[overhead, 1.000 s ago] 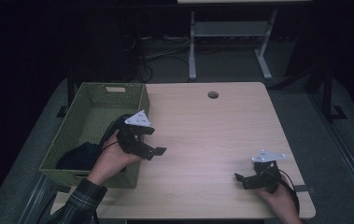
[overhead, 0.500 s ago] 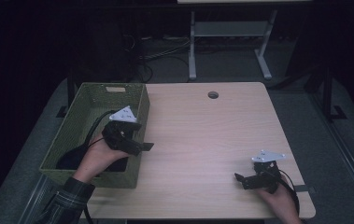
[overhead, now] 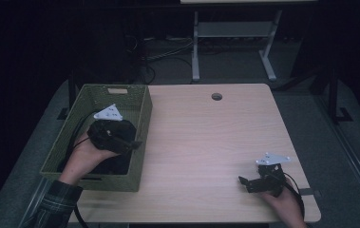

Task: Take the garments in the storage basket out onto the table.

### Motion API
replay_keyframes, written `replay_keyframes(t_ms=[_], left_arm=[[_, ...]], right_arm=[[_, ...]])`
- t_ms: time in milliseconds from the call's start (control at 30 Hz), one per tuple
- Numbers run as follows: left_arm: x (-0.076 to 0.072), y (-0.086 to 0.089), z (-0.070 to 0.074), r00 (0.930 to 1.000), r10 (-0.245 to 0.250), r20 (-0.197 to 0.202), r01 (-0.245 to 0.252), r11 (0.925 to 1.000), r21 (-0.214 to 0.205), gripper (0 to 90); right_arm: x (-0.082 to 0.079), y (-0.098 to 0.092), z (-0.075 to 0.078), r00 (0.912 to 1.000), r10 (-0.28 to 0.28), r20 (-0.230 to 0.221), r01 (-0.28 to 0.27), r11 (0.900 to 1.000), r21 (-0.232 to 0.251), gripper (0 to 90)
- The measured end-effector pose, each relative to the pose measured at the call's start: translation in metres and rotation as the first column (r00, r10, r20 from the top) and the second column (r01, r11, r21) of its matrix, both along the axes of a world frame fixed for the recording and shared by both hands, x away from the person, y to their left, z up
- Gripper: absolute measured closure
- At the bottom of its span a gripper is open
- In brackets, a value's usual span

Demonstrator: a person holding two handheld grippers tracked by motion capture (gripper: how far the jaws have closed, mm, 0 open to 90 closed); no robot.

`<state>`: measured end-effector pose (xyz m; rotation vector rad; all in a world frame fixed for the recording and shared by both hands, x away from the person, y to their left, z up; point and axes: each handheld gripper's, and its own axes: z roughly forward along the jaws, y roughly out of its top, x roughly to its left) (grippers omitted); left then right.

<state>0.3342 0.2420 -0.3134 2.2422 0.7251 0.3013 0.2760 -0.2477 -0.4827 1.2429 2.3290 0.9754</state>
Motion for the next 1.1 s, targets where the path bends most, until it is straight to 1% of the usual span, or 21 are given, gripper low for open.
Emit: replay_keyframes(t_ms=[167,400,467,500,667,833,900,933,967,1100], left_arm=[[0.000,0.009,0.001,0.9999,0.017,-0.002,-0.017,0.9999,0.001,13.8],[-0.003,0.027,0.001,0.9989,0.046,-0.006,-0.046,0.9982,0.039,13.7],[-0.005,0.035,0.003,0.9981,0.062,-0.004,-0.062,0.9974,0.037,13.7],[-0.005,0.035,0.003,0.9981,0.062,-0.004,-0.062,0.9974,0.037,13.7],[-0.009,0.046,0.002,0.9969,0.078,-0.009,-0.077,0.9962,0.041,13.7],[-0.012,0.055,-0.003,0.9957,0.090,-0.023,-0.089,0.9948,0.051,13.7],[-0.013,0.058,-0.005,0.9954,0.091,-0.030,-0.089,0.9941,0.061,13.7],[-0.014,0.061,-0.009,0.9945,0.096,-0.043,-0.093,0.9934,0.067,13.7],[-0.014,0.061,-0.009,0.9945,0.096,-0.043,-0.093,0.9934,0.067,13.7],[-0.015,0.067,-0.017,0.9926,0.098,-0.071,-0.092,0.9918,0.089,13.6]], right_arm=[[0.000,0.000,0.000,1.0000,0.001,-0.001,-0.001,1.0000,0.000,1.2],[0.000,0.000,0.000,1.0000,0.002,-0.001,-0.002,1.0000,0.001,1.2],[0.000,0.000,0.000,1.0000,0.002,-0.001,-0.002,1.0000,0.001,1.2],[0.000,0.000,0.000,1.0000,0.002,-0.001,-0.002,1.0000,0.001,1.2],[0.000,0.000,0.000,1.0000,0.002,-0.001,-0.002,1.0000,0.001,1.2],[0.000,0.000,0.000,1.0000,0.002,0.000,-0.002,1.0000,0.000,1.2],[0.000,0.000,0.000,1.0000,0.001,-0.002,-0.001,1.0000,0.001,1.2],[0.000,0.000,0.000,1.0000,0.001,-0.001,-0.001,1.0000,0.000,1.2],[0.000,0.000,0.000,1.0000,0.001,-0.001,-0.001,1.0000,0.000,1.2],[0.000,0.000,0.000,1.0000,0.001,-0.001,-0.001,1.0000,-0.001,1.2]])
